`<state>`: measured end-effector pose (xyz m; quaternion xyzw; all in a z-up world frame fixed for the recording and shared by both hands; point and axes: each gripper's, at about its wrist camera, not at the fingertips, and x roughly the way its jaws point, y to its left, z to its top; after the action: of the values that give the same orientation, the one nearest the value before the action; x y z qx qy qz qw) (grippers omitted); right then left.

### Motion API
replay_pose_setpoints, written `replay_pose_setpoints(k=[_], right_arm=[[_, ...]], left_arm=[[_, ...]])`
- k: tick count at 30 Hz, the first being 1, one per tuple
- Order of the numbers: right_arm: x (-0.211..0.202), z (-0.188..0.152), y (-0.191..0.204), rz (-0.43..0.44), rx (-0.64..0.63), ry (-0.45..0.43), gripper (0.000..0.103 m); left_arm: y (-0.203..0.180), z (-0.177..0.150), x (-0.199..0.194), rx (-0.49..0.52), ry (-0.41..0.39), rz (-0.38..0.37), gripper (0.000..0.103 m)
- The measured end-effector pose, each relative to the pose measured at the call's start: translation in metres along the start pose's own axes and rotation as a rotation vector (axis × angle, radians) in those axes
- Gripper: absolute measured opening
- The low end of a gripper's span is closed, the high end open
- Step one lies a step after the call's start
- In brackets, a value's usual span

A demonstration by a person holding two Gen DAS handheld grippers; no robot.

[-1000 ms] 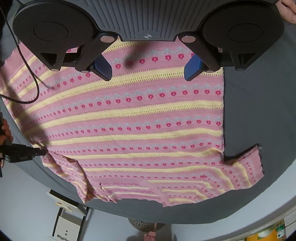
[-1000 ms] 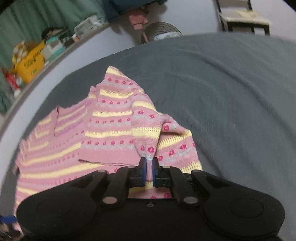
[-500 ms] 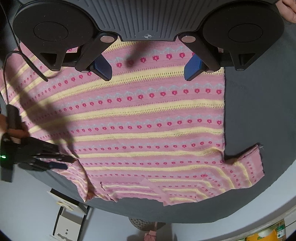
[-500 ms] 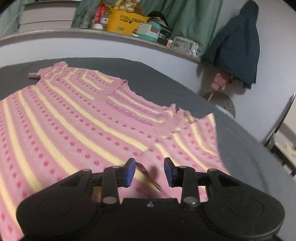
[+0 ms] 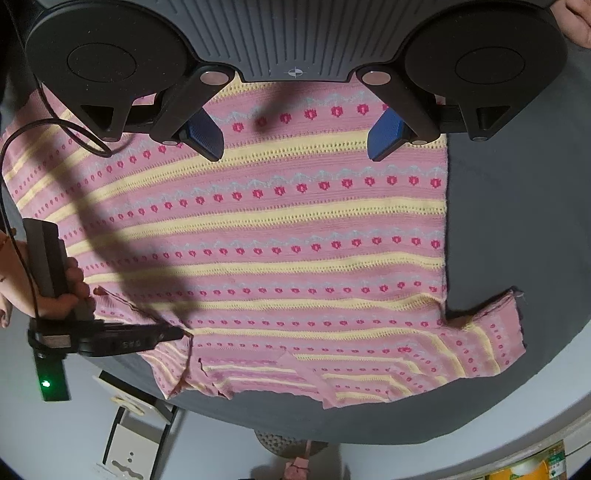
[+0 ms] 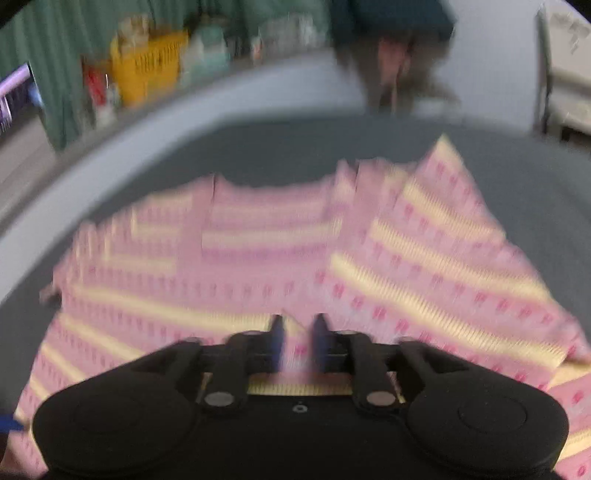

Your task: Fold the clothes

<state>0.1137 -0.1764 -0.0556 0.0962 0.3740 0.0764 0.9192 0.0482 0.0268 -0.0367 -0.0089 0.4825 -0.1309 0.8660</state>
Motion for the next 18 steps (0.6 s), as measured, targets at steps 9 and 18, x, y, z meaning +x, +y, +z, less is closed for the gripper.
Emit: replay_pose_setpoints(k=[9,18], right_arm=[[0.01,0.114,-0.031,-0.404,-0.16,-0.094,0.046],[0.119,0.162,-0.027,-0.497,-0.325,0.352,0.014]], left_arm=[[-0.002,0.001,0.005,0.008,0.002,-0.013,0.086],[-0.008,0.004,0.011,0.034,0.027,0.0,0.086]])
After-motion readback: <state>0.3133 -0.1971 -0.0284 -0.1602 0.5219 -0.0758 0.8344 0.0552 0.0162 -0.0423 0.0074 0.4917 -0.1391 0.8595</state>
